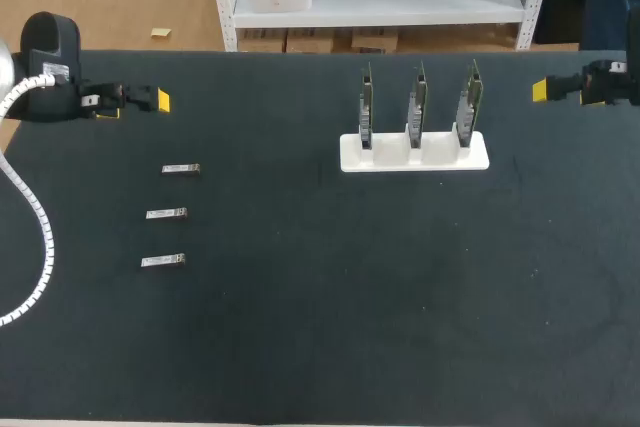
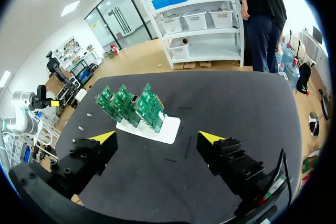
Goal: Pick up the optical module with the left hand, and insert it into the network port with the right hand.
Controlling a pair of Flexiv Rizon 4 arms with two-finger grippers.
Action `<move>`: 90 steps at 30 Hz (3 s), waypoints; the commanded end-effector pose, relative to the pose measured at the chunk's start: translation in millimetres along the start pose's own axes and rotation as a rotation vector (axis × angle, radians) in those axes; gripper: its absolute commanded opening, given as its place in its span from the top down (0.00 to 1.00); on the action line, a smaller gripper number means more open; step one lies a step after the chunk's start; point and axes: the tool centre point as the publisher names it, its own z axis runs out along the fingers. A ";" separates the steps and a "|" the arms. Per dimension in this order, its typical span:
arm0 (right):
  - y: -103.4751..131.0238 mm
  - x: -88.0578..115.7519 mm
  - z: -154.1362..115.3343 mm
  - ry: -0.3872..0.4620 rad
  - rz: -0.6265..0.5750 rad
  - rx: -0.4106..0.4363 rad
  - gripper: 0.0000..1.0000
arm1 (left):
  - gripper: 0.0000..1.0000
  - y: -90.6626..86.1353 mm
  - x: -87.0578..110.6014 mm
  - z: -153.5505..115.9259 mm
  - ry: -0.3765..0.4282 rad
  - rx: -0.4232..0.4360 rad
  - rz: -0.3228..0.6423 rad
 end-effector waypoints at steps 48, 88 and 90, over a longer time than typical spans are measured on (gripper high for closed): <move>0.0 0.0 0.0 0.000 0.000 0.000 0.00 | 0.00 56.3 -35.2 40.8 0.485 0.096 0.922; 0.0 0.0 0.0 0.000 0.000 0.000 0.00 | 0.00 84.8 57.3 102.8 0.830 0.129 1.195; 0.0 0.0 0.0 0.000 0.000 0.000 0.00 | 0.00 87.1 58.9 105.1 0.839 0.126 1.196</move>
